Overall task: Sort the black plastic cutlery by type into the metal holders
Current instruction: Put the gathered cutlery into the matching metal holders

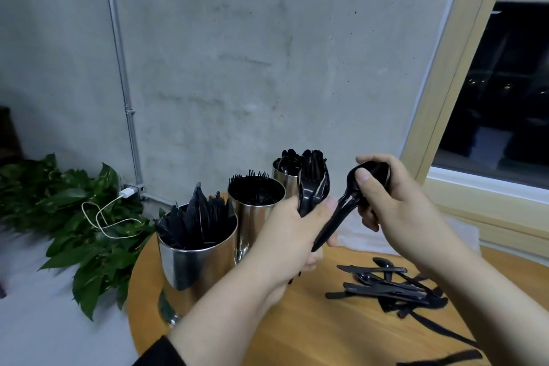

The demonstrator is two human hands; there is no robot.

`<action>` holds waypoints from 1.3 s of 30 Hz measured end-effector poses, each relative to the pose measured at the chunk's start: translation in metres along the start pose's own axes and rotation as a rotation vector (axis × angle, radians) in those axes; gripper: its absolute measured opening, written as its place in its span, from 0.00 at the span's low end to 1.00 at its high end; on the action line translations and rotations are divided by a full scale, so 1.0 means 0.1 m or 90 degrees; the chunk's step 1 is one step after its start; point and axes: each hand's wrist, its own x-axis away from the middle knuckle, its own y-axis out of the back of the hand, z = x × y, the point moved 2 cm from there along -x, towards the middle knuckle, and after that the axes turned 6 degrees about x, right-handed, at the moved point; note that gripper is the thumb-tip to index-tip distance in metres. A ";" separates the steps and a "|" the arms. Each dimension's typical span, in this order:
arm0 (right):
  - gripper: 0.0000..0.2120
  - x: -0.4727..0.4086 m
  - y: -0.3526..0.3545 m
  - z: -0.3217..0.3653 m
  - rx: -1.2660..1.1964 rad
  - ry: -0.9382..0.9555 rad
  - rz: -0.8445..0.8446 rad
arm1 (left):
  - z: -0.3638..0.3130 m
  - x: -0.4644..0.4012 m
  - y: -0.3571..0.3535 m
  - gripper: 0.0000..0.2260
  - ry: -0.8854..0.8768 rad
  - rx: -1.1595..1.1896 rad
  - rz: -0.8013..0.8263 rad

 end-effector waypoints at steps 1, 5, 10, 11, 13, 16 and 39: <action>0.12 -0.05 -0.01 -0.01 -0.007 -0.004 -0.005 | -0.02 -0.04 0.03 0.13 0.007 -0.017 0.006; 0.07 -0.34 -0.03 -0.09 -0.004 -0.006 -0.041 | -0.19 -0.23 0.08 0.15 0.003 -0.067 0.014; 0.06 -0.83 0.13 -0.14 0.075 0.059 -0.148 | -0.51 -0.73 0.35 0.11 -0.028 -0.133 -0.133; 0.06 -0.94 0.16 -0.17 0.107 0.071 -0.163 | -0.56 -0.84 0.42 0.11 -0.036 -0.147 -0.142; 0.07 -1.16 0.17 -0.28 0.155 0.078 -0.179 | -0.62 -1.04 0.57 0.11 -0.045 -0.180 -0.147; 0.07 -1.49 0.09 -0.49 0.218 0.072 -0.168 | -0.61 -1.26 0.73 0.11 -0.016 -0.197 -0.138; 0.27 -2.32 -0.90 -1.66 0.532 0.114 -0.040 | -0.20 -2.08 1.11 0.11 0.103 -0.239 -0.061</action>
